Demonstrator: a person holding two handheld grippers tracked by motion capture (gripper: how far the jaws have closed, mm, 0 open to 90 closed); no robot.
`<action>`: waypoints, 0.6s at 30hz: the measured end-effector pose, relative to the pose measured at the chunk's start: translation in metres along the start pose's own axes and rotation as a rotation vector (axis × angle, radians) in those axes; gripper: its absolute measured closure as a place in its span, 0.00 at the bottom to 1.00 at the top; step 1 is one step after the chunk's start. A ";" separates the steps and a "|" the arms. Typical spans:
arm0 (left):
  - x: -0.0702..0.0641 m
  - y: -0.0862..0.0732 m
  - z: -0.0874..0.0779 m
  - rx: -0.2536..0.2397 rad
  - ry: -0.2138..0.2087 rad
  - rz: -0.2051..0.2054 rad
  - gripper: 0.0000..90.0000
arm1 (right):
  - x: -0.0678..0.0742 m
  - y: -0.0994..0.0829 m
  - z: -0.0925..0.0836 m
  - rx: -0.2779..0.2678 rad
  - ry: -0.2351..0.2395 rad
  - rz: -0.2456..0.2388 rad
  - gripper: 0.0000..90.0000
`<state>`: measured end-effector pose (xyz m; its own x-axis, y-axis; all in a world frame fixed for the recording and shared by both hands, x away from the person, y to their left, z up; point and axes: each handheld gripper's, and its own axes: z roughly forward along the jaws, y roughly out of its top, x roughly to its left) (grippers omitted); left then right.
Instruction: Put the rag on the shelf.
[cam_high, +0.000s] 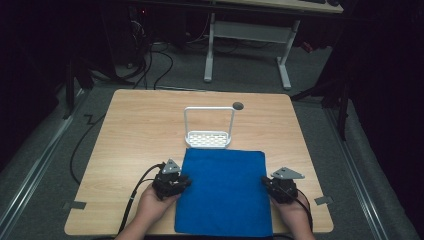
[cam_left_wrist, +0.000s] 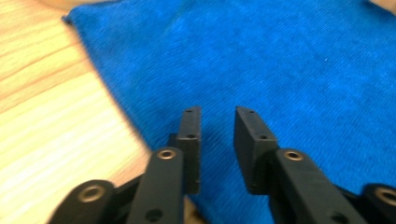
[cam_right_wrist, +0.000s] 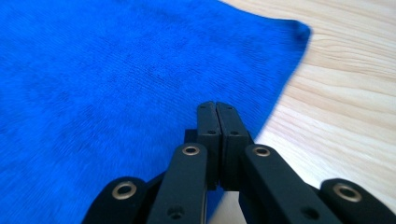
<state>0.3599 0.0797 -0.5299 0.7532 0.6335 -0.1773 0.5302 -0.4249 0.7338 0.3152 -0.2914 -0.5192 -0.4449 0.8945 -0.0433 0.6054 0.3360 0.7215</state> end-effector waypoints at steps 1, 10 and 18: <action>0.000 0.000 0.000 0.000 0.000 0.000 0.77 | 0.000 0.000 0.000 0.000 0.000 0.000 1.00; -0.001 -0.014 -0.017 0.019 -0.010 0.002 0.79 | 0.014 0.004 0.012 0.018 0.032 -0.051 0.99; 0.004 -0.035 -0.044 0.032 0.005 -0.006 0.79 | 0.039 0.009 0.016 0.017 0.100 -0.109 0.97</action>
<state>0.3271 0.1253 -0.5277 0.7477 0.6397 -0.1783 0.5472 -0.4414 0.7112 0.3137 -0.2490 -0.5251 -0.5715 0.8190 -0.0510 0.5609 0.4352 0.7043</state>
